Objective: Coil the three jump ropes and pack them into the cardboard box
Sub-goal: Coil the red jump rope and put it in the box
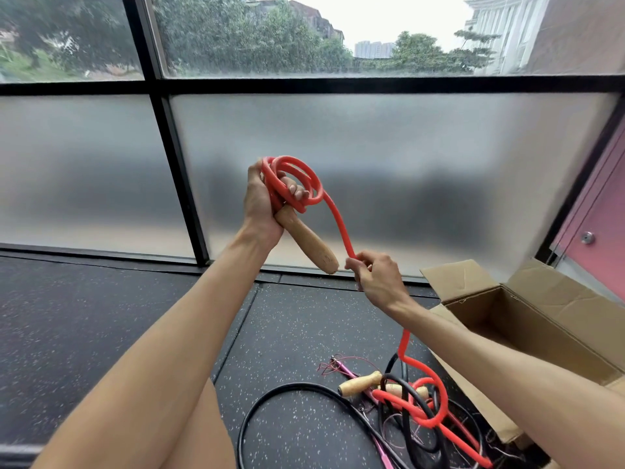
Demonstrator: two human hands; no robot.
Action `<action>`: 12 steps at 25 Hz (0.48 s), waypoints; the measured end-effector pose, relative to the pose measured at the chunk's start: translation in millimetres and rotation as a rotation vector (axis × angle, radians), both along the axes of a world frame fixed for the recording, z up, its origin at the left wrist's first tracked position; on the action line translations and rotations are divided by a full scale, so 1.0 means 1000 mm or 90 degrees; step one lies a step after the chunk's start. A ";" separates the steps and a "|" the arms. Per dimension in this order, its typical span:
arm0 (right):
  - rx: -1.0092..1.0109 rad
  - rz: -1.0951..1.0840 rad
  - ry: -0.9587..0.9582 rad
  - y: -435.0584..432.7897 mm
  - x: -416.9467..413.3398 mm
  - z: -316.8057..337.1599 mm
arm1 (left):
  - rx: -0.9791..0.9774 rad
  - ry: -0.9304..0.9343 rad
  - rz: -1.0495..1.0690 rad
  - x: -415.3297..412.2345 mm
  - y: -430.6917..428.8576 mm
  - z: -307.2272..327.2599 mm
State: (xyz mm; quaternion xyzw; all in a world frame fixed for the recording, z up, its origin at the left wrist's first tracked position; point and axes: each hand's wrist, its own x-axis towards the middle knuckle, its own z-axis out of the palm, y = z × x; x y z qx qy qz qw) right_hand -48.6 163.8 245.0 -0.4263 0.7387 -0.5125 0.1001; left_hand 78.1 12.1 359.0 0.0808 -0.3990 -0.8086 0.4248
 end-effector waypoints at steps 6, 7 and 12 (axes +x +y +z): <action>-0.182 0.241 -0.601 -0.016 0.025 0.054 | -0.067 -0.090 0.231 0.004 -0.015 -0.009; -0.198 0.267 -0.644 -0.018 0.027 0.062 | -0.080 -0.093 0.241 0.005 -0.015 -0.009; -0.176 0.265 -0.596 -0.029 0.043 0.065 | -0.104 -0.088 0.278 0.008 -0.014 -0.002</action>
